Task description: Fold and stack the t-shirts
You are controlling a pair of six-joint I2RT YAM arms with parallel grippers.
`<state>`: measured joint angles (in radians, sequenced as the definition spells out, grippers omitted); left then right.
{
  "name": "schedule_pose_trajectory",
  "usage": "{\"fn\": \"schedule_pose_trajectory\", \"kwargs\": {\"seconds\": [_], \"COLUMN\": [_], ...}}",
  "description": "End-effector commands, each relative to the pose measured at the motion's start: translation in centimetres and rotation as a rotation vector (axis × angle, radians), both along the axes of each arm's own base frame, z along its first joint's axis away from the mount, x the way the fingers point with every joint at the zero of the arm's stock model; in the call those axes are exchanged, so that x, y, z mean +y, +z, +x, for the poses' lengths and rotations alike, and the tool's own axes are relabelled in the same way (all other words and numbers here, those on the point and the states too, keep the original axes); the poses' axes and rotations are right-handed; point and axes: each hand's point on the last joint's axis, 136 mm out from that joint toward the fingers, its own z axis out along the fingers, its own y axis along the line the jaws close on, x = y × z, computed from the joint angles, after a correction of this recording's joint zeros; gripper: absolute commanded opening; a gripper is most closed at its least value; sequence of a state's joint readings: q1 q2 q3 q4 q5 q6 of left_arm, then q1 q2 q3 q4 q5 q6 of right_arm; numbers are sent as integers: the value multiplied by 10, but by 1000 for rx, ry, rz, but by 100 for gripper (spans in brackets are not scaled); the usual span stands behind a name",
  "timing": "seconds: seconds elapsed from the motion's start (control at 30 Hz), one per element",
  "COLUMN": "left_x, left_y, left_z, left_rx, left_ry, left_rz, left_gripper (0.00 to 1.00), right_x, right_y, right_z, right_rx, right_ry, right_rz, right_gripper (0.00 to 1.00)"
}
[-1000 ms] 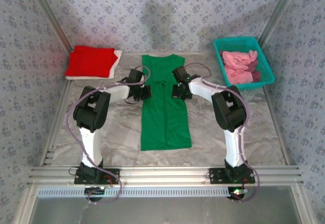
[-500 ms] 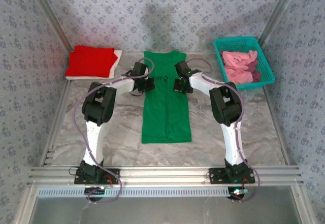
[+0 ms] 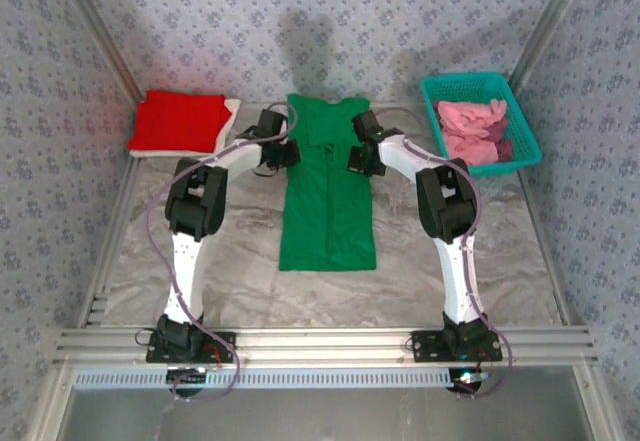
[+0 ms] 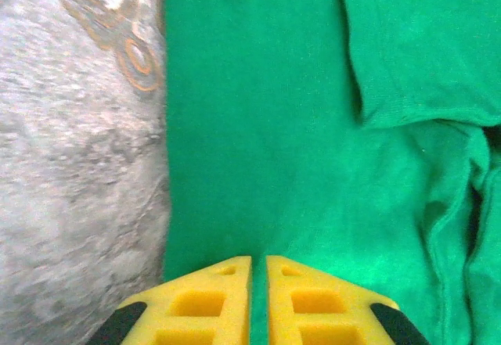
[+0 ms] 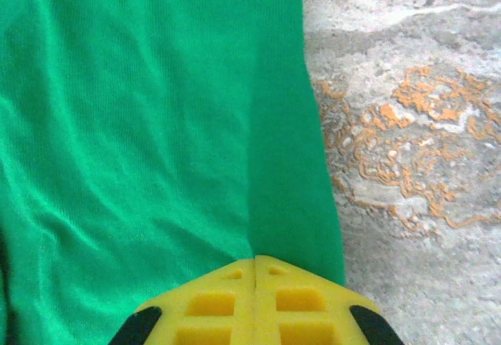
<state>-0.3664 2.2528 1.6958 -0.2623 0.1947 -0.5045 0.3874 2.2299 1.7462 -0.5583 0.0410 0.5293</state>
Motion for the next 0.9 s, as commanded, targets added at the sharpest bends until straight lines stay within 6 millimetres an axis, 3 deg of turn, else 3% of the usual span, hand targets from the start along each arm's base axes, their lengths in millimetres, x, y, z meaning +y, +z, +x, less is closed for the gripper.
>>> {"fn": "schedule_pose_trajectory", "kwargs": {"seconds": [0.0,0.1,0.13,0.2,0.27,0.37,0.47,0.6,0.87], "left_x": [5,15,19,32,43,58,50,31,37], "left_y": [117,164,172,169,140,89,64,43,18], "left_z": [-23,-77,-97,-137,-172,-231,-279,-310,-330], "left_rx": [-198,-333,-372,-408,-307,-65,80,198,285], "left_ry": [-10,-46,-60,-80,-123,-149,-177,-187,-185], "left_rz": [-35,26,59,57,-33,-97,-182,-291,-220], "left_gripper": [19,37,51,98,98,97,79,70,68], "right_x": [0,3,4,5,1,-7,-13,-11,-7], "right_y": [80,125,133,135,112,79,57,42,11], "right_z": [-19,-67,-86,-130,-174,-233,-266,-280,-287], "right_rx": [-86,-173,-203,-235,-187,-57,33,98,196], "right_ry": [49,110,129,155,144,92,70,63,56], "right_rz": [11,14,18,88,222,423,458,496,506], "right_gripper": [5,12,16,33,49,49,50,50,48]}}
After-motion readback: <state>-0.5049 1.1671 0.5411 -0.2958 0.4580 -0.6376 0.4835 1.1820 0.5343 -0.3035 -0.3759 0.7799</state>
